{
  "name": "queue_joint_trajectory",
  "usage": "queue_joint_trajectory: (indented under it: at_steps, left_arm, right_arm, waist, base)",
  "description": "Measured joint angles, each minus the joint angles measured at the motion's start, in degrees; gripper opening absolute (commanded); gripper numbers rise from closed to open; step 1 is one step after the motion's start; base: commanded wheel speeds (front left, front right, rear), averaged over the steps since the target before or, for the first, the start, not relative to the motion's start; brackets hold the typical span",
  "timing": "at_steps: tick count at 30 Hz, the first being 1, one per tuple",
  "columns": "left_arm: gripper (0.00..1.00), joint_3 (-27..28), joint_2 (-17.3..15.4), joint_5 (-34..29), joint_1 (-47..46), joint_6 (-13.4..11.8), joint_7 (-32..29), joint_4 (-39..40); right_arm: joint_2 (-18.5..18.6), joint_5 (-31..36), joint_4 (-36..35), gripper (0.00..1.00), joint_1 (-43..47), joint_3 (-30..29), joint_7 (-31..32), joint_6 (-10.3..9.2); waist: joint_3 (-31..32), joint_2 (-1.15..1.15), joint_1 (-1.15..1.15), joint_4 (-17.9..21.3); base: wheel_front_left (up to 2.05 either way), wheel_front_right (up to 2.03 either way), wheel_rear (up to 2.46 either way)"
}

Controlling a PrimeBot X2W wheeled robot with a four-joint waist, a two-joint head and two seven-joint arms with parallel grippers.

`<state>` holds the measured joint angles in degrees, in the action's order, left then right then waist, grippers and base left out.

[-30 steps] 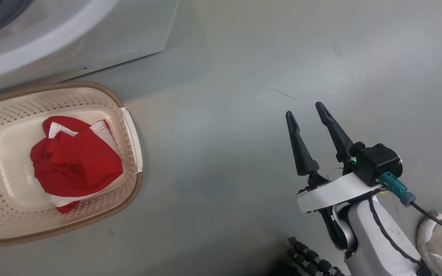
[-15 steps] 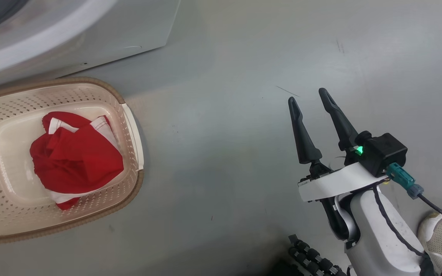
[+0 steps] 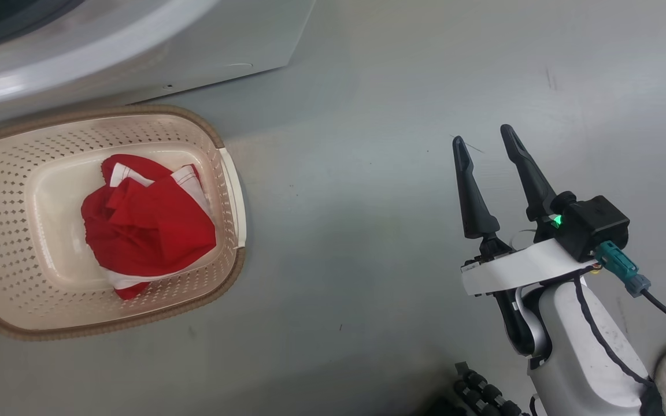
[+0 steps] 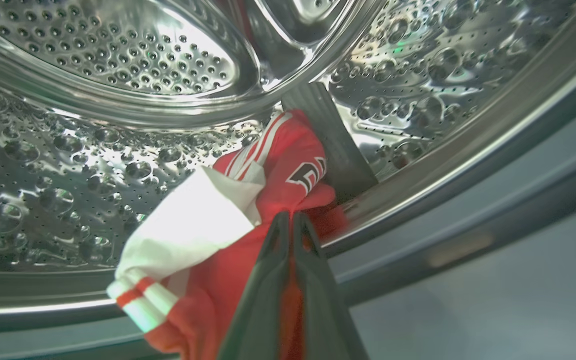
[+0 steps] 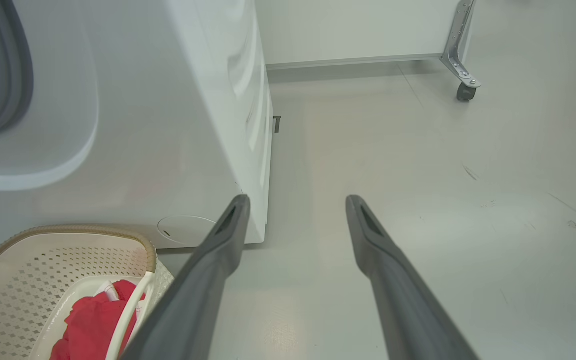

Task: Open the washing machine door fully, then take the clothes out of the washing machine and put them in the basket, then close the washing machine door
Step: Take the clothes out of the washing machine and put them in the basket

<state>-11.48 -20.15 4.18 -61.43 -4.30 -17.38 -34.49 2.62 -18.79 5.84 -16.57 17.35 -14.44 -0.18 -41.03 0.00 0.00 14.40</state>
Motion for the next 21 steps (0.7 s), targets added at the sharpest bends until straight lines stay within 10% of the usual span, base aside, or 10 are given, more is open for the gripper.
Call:
queue_joint_trajectory:
  at_steps: [21]
  left_arm:
    - [0.0,4.03,8.86,6.58,9.31,-1.22,20.79,5.79]
  right_arm:
    - [1.08,2.31,1.21,1.0,0.26,-2.0,0.0,0.02]
  waist:
    - [5.95,0.0,0.0,-5.5]
  base:
    - [0.0,0.0,0.0]
